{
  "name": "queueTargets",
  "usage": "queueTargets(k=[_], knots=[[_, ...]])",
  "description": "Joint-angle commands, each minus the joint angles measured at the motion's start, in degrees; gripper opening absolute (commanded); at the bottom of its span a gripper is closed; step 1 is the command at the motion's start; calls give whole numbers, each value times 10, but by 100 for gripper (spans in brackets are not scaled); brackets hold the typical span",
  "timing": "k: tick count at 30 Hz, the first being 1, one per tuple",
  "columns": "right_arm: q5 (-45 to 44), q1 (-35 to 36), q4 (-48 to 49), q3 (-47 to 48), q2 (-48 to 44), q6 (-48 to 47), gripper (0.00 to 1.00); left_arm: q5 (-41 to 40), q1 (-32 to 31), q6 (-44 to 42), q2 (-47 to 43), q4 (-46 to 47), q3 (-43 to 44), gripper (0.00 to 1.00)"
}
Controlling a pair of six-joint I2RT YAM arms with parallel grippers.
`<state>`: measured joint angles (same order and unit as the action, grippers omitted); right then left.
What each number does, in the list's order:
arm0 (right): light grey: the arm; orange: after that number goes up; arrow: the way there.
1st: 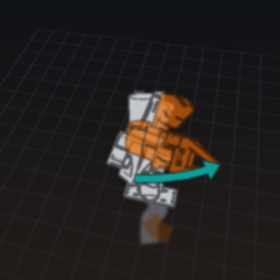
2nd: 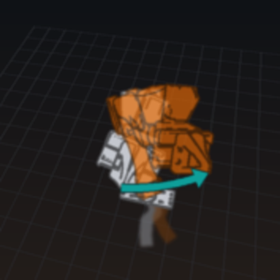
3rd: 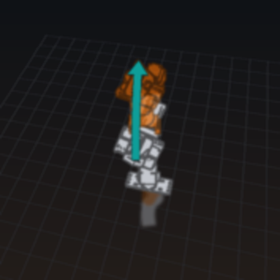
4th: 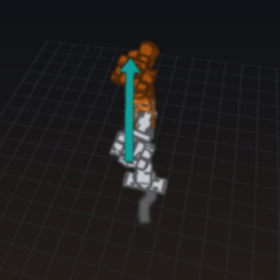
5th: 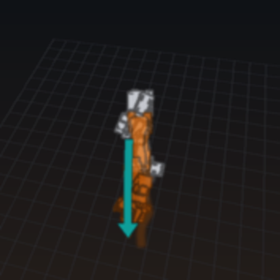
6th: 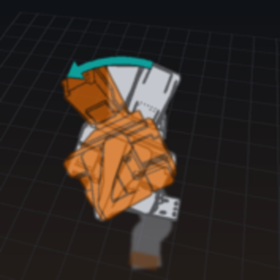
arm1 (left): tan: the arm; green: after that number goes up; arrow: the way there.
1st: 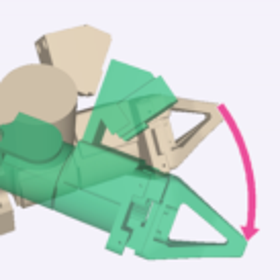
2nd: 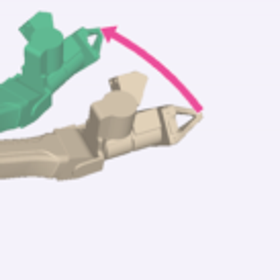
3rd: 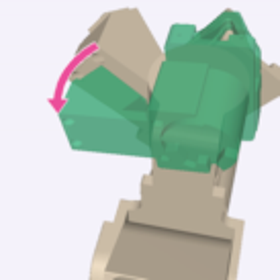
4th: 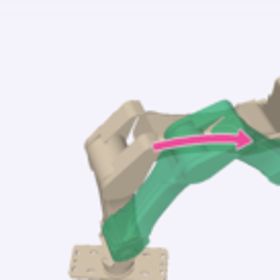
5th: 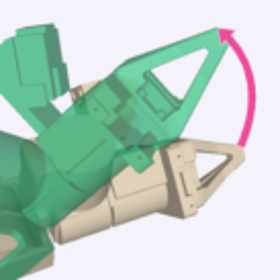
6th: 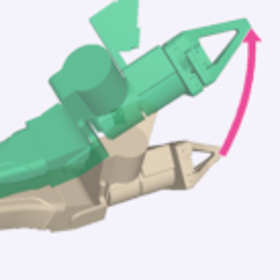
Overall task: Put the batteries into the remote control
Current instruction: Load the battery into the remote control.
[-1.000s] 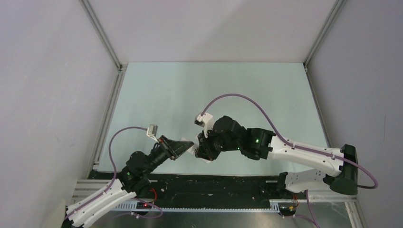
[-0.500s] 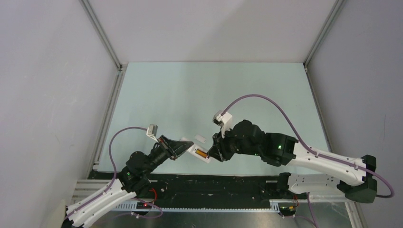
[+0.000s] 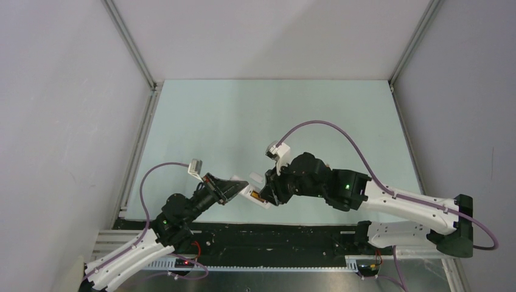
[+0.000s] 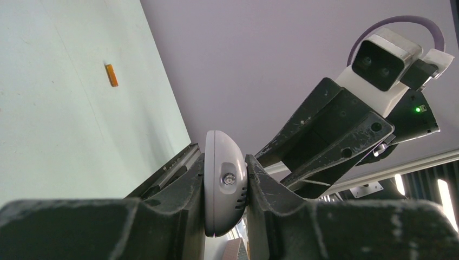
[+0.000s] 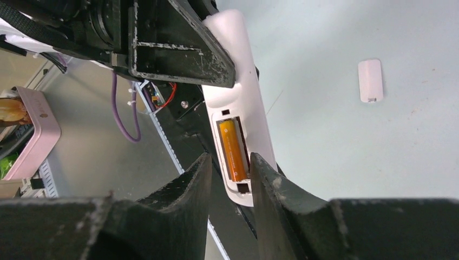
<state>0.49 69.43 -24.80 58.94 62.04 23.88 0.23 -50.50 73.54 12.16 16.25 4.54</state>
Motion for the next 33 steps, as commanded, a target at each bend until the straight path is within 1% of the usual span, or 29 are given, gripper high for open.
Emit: queueTargets(k=[1,11,20,27,33], knots=[[17,-6,51,4,10,-5,37,7,-1,4,5,38,26,0],[49,-14,78,6,31,-7,36,6,-1,3,8,40,27,0],[59,-12,62,6,47,-3,30,6,-1,3,7,42,23,0],[58,-8,50,6,53,-1,22,5,-1,4,5,42,22,0],[54,-5,32,6,50,-2,23,4,0,4,5,43,21,0]])
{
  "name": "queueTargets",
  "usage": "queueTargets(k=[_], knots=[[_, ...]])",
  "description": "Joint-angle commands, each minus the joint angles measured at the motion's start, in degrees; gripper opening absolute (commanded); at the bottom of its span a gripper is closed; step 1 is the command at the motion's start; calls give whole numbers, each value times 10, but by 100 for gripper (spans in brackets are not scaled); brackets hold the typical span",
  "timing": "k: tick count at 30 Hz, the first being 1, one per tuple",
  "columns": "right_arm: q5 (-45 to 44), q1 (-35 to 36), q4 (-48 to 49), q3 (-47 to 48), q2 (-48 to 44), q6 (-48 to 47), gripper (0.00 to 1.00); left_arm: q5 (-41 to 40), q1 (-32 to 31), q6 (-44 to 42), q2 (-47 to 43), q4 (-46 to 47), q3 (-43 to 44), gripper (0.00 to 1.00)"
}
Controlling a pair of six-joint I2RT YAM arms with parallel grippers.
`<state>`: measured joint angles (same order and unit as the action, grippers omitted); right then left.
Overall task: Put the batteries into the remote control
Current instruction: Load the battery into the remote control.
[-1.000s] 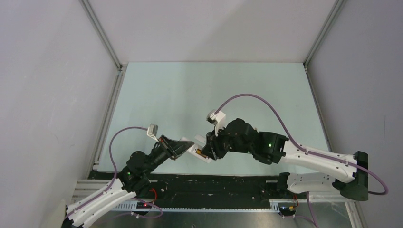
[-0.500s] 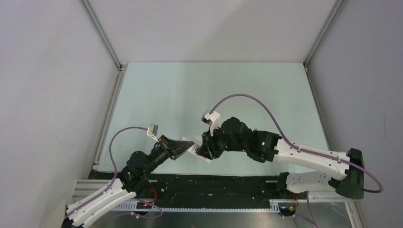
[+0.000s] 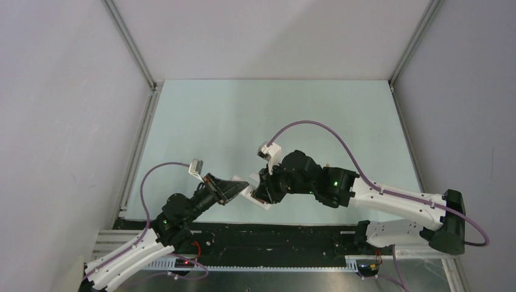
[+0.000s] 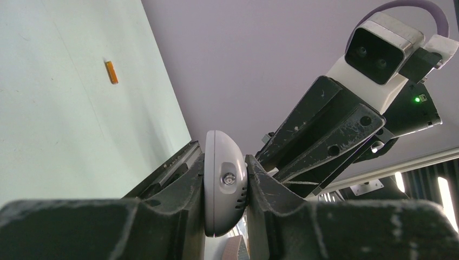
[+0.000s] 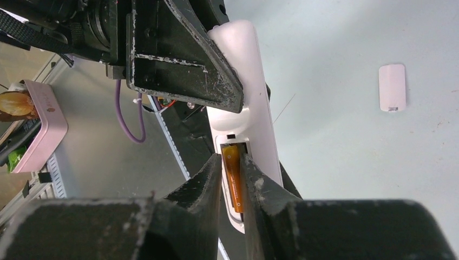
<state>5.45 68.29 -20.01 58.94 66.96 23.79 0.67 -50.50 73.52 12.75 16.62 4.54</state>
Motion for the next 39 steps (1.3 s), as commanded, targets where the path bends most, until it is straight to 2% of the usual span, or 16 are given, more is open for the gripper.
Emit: queueTargets(k=[1,27,39], knots=[[3,7,-21,6,0,-2,23,0,0,4,0,39,21,0],[0,28,-72,6,6,-15,31,-3,-1,2,4,39,21,0],[-18,29,-58,6,-10,-21,14,-2,-1,2,6,39,19,0]])
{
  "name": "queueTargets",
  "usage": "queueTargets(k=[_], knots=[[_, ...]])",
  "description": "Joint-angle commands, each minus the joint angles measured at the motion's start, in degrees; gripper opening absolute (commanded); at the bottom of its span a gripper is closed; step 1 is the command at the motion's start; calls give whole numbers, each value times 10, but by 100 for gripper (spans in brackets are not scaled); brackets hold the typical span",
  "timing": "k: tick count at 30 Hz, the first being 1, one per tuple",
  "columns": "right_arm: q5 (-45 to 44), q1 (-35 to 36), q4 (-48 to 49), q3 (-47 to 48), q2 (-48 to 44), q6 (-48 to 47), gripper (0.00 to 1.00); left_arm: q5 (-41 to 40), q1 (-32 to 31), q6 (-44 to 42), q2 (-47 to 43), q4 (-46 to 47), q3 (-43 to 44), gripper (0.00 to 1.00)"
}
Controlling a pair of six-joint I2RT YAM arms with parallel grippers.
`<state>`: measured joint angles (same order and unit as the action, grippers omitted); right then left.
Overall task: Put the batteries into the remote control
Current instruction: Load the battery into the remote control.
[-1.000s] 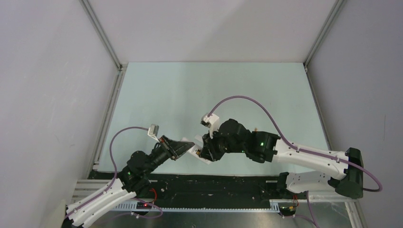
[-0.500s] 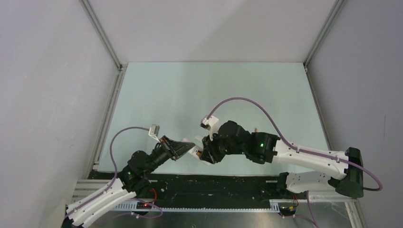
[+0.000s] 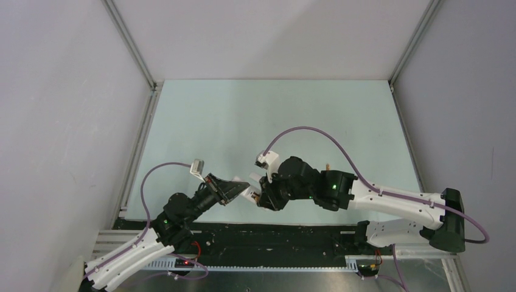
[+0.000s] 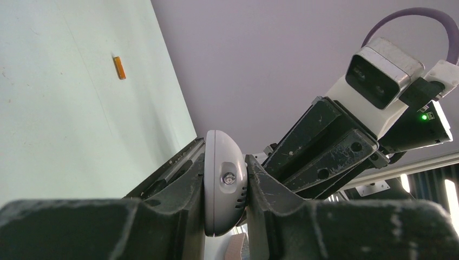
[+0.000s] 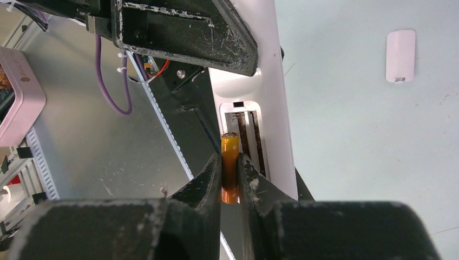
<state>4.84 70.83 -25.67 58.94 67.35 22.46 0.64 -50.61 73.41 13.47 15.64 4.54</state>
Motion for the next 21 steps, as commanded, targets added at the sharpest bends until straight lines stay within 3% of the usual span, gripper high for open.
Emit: queueTargets(k=[1,12,21], knots=[[-16,3,-1,6,-18,-8,14,-1,1,3,-1,49,19,0],[2,-17,-24,22,-40,-27,12,12,1,11,8,49,11,0],[16,-20,-120,121,1,-52,10,15,1,57,18,49,3,0]])
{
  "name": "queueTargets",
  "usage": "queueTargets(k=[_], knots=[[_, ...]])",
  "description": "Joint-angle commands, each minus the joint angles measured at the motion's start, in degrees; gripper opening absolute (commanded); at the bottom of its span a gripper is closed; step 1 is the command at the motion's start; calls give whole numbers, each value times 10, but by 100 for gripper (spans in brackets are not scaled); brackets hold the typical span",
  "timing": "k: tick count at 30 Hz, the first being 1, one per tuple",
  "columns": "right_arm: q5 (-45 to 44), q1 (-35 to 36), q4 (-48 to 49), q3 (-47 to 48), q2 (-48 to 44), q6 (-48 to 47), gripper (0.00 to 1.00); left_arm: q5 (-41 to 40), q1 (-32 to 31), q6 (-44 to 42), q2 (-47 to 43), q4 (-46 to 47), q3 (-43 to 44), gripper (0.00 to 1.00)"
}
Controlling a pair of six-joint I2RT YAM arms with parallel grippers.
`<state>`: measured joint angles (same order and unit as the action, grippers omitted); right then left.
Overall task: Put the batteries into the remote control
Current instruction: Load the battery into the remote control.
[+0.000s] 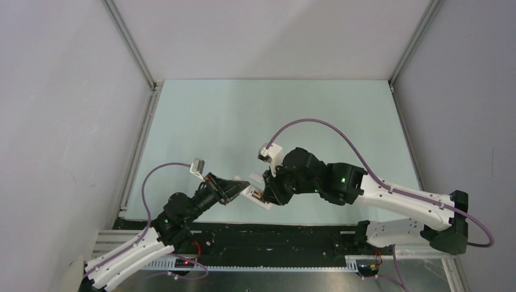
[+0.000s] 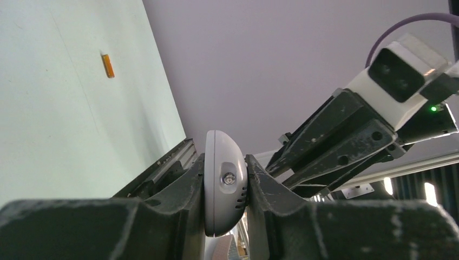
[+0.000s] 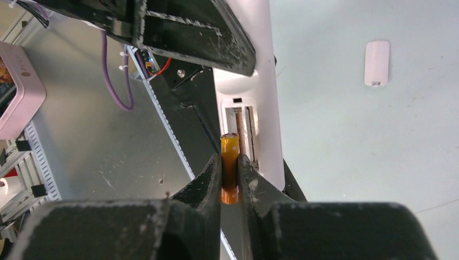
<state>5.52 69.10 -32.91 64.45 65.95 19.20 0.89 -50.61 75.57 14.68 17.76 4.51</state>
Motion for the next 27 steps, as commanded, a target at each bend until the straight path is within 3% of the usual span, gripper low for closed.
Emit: queueTargets(k=[1,12,27], knots=[[8,-2,-64,74,21,-22,10,14,1,40,8,28,3,0],[11,-12,-214,205,109,-39,13,7,1,89,-17,37,-23,0],[31,-3,-241,251,174,-39,14,18,1,70,5,37,-5,0]])
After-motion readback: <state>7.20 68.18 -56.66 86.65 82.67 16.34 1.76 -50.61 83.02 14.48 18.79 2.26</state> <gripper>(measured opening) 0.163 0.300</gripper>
